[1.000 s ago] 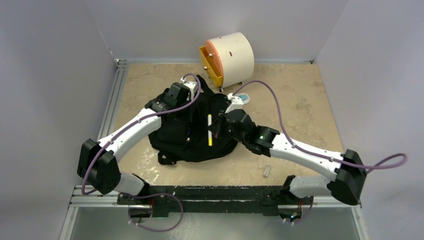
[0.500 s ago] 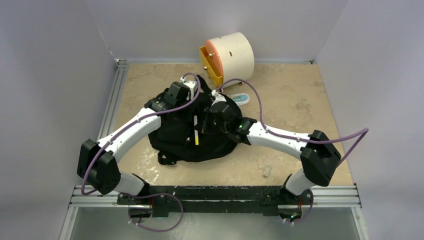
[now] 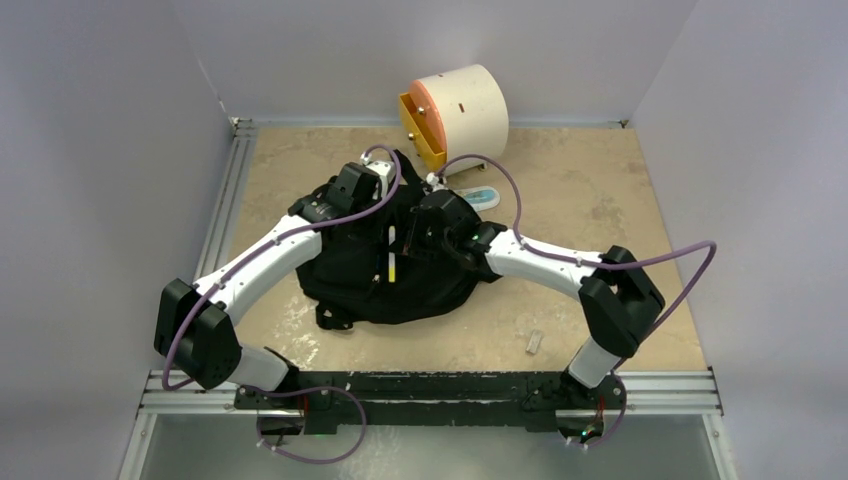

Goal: Pack the student bag
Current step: Place the stationery in the student bag.

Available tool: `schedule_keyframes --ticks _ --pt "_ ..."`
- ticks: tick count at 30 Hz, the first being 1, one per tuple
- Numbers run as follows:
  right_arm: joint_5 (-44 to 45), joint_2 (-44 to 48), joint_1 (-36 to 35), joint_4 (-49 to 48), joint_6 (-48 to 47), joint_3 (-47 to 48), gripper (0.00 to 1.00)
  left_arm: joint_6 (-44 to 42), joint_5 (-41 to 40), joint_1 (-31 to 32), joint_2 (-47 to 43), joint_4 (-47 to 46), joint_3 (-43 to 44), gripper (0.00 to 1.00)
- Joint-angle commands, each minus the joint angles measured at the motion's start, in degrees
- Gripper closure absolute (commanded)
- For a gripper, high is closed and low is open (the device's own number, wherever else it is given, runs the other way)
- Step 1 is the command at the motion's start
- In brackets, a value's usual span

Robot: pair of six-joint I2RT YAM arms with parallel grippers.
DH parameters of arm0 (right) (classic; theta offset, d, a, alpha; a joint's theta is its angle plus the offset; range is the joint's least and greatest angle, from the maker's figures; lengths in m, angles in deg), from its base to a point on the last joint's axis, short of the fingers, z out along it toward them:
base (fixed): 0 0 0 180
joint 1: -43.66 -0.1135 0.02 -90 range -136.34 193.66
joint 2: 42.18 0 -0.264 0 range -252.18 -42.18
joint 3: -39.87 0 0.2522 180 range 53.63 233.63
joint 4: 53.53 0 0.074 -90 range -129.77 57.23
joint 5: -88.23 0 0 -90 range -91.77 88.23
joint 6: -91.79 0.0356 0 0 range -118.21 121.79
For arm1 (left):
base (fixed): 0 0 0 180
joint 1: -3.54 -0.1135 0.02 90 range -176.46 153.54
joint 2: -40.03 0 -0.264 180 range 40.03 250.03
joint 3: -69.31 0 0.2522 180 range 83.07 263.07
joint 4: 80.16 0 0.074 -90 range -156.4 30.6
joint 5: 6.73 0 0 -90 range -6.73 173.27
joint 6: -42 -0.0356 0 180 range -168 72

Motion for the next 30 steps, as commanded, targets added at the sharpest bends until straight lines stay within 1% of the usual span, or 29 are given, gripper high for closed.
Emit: schedule_keyframes --ticks 1,11,21,25,30 --pt "-4.09 -1.58 0.59 -0.39 1.39 3.57 1.0 0.18 0.21 -0.04 -2.17 -0.49 2.7 1.0" --pt "-3.77 -5.97 2.7 3.83 2.63 7.72 1.0 0.37 0.23 -0.01 -2.74 -0.17 2.58 1.0" --pt "-5.62 -8.95 4.69 1.89 4.63 12.02 1.0 0.37 0.34 0.0 -3.4 0.21 2.18 1.0" --pt "-4.54 -10.0 4.73 1.89 4.61 14.26 1.0 0.45 0.34 -0.08 -3.49 0.29 2.17 1.0" --pt "-5.75 -12.71 4.73 2.53 3.73 16.59 1.0 0.54 0.39 -0.07 -3.51 0.26 2.1 1.0"
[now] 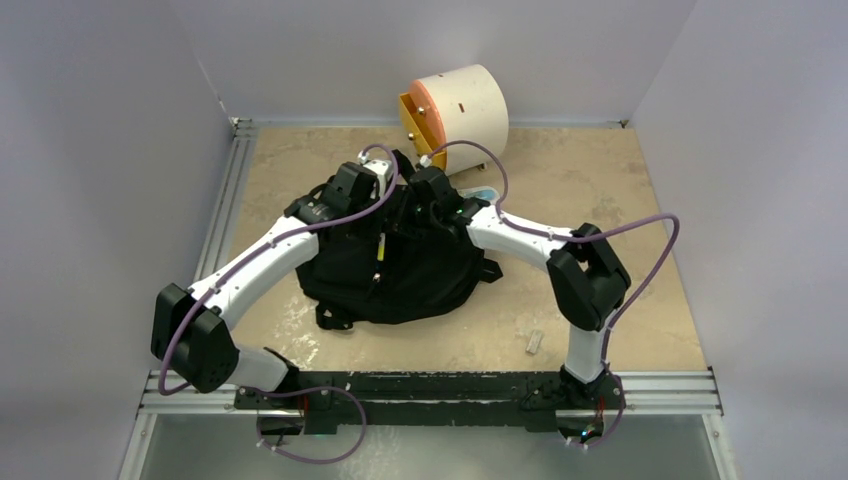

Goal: Pack the student bag
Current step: Place the stationery in the student bag.

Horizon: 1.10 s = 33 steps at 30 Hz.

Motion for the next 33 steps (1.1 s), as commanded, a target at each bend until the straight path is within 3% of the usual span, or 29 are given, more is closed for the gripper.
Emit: schedule_keyframes --ticks 1,8,12,16,24,29,33 --pt "-1.74 -1.37 0.15 -0.59 -0.26 3.77 1.0 0.6 0.92 -0.01 -2.29 -0.47 1.86 1.0" --pt "-2.31 -2.89 0.11 -1.19 -1.87 4.29 1.0 0.78 1.06 0.0 -2.48 -0.46 1.71 1.0" --pt "-6.62 -2.47 0.1 -8.04 -1.9 2.65 0.99 0.78 1.23 0.0 -2.52 -0.46 1.69 1.0" --pt "-9.2 -1.27 0.1 -13.77 -0.99 0.35 0.85 0.74 1.17 0.0 -2.63 -0.39 1.77 1.0" --pt "-7.72 1.81 0.08 -11.94 -2.26 -1.92 0.59 0.69 0.98 -0.04 -3.03 -0.27 1.4 1.0" --pt "-5.22 4.58 0.07 -10.05 -3.11 -3.32 0.58 0.7 1.01 0.0 -3.21 -0.39 1.24 1.0" --pt "1.74 10.24 0.11 -7.25 -5.19 -5.93 0.59 0.52 0.78 0.0 -3.34 -0.61 1.12 1.0"
